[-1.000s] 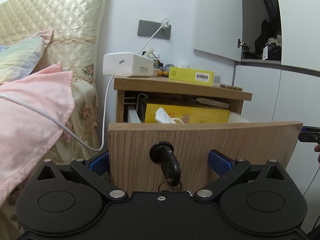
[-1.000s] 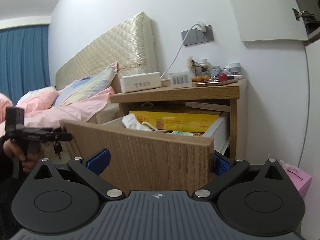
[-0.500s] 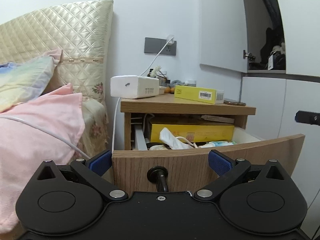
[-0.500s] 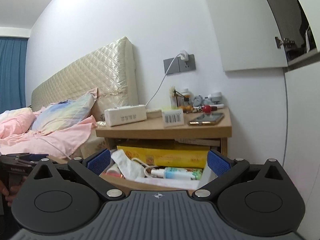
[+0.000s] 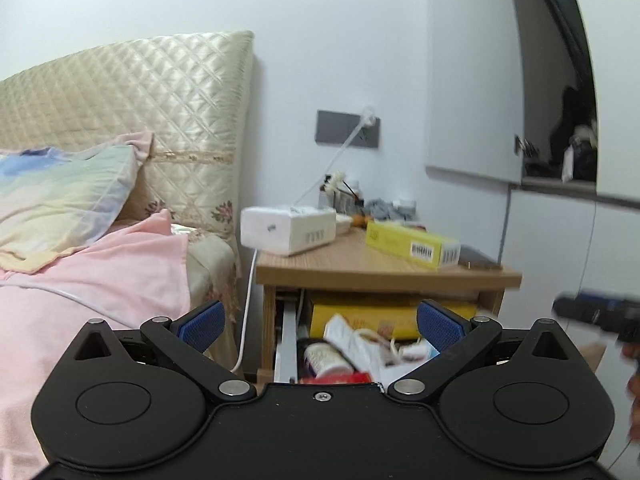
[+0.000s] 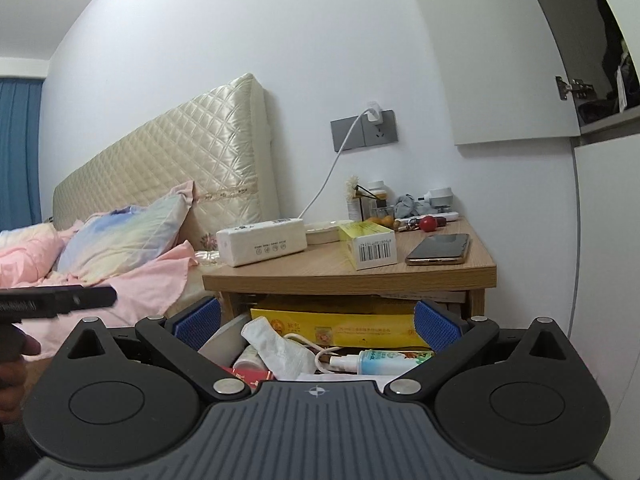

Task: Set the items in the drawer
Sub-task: 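Release the key knob and back the left tool away from the drawer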

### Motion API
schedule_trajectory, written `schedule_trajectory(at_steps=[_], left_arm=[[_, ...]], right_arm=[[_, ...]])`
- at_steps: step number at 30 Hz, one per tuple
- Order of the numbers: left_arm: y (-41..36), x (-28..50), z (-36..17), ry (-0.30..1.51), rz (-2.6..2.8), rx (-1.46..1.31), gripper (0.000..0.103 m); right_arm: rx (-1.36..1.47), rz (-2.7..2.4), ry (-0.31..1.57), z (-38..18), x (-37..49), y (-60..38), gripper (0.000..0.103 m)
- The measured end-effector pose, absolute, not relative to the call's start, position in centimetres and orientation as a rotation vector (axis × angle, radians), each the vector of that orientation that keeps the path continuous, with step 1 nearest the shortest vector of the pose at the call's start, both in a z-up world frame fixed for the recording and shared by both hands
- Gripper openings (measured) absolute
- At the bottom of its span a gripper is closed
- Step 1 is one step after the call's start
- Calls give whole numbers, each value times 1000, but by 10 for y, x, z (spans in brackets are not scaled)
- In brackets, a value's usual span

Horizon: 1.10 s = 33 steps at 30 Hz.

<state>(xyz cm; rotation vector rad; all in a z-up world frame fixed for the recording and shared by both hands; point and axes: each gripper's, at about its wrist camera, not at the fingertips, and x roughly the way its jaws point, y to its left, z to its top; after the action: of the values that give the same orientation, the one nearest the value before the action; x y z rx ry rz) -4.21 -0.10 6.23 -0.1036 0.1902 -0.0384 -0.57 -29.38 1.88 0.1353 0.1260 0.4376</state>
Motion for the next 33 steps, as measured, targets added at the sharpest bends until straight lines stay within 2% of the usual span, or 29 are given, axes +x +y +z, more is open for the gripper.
schedule_trajectory(at_steps=[7,20,33], left_arm=[[-14,-34,78,180,-27,-46,102],[4,-17,52,126,24,-59,102],[-9,-13,52,81,30,-17,102]], right_arm=[[138,409,126,25,-4,-283,103],[253,372,27,18,-7,-272,103],[182,332,-16,12,-10,-234,103]])
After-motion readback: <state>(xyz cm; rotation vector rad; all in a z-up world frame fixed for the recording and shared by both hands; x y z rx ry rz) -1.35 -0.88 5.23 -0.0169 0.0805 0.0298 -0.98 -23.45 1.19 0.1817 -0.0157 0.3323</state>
